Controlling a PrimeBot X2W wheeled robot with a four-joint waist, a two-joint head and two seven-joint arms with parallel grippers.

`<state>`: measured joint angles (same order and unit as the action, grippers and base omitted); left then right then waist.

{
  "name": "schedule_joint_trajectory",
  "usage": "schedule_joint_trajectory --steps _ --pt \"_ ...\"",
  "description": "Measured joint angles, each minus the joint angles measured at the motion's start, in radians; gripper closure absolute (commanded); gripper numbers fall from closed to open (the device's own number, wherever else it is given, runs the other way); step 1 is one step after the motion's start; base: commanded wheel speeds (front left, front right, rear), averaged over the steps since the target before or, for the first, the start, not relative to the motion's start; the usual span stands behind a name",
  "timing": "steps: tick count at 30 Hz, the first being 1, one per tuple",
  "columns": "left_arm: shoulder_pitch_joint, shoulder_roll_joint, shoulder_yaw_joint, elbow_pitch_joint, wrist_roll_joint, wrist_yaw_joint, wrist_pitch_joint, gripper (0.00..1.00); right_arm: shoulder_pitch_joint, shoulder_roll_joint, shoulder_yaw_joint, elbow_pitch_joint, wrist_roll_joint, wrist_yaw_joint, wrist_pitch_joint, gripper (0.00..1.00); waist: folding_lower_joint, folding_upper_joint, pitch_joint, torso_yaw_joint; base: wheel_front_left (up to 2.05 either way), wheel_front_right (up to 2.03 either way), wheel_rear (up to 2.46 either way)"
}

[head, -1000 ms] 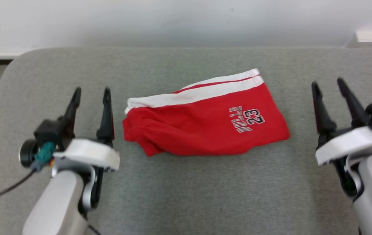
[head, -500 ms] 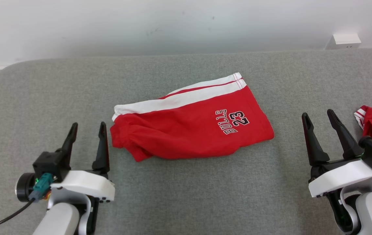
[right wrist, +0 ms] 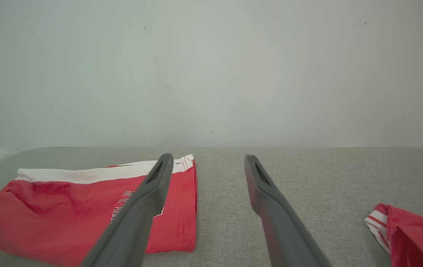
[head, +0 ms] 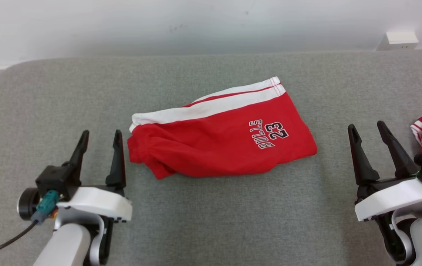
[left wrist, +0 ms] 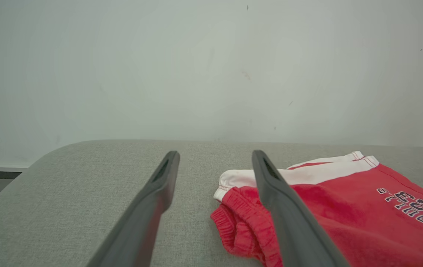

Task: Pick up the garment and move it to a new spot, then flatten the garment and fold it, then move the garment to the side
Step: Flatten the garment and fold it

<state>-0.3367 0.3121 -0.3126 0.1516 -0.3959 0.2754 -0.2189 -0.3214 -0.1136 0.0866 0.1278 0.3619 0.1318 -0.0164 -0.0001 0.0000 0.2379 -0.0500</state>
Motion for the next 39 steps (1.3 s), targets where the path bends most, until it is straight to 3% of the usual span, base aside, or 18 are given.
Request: schedule_joint_trajectory --steps 7,21,22,23,24,30,39 --pt "-0.057 -0.015 -0.026 -0.036 0.01 -0.002 0.002 0.0 -0.083 -0.032 0.017 0.065 -0.008 0.0 0.031 0.0 0.0 0.0 0.061 0.036 0.0 0.0 0.0" --pt "-0.111 -0.067 -0.047 -0.02 0.018 -0.012 -0.028 0.0 -0.292 -0.072 0.137 0.443 0.042 0.0 0.092 0.0 0.0 0.0 0.162 0.162 0.0 0.0 0.0" --pt "-0.111 -0.069 -0.047 -0.017 0.018 -0.013 -0.029 0.0 -0.304 -0.072 0.148 0.454 0.052 0.0 0.103 0.5 0.0 0.0 0.162 0.164 0.0 0.0 0.0" --pt "-0.111 -0.07 -0.046 -0.014 0.018 -0.014 -0.03 0.0 -0.312 -0.073 0.157 0.464 0.065 0.0 0.12 0.72 0.0 0.0 0.161 0.164 0.0 0.0 0.0" --pt "-0.111 -0.071 -0.045 -0.012 0.018 -0.014 -0.032 0.0 -0.319 -0.075 0.163 0.471 0.075 0.0 0.133 1.0 0.0 0.0 0.159 0.164 0.0 0.0 0.0" --pt "-0.102 -0.074 -0.037 -0.003 0.018 -0.015 -0.038 0.0 -0.324 -0.071 0.18 0.48 0.105 0.0 0.144 1.0 0.0001 0.0 0.135 0.152 0.0 0.0 0.0" --pt "-0.04 -0.065 -0.029 -0.008 0.012 -0.016 -0.039 0.0 -0.133 -0.054 0.132 0.376 0.115 0.0 0.051 1.0 0.0 0.0 0.059 0.102 0.0 0.0 0.0"
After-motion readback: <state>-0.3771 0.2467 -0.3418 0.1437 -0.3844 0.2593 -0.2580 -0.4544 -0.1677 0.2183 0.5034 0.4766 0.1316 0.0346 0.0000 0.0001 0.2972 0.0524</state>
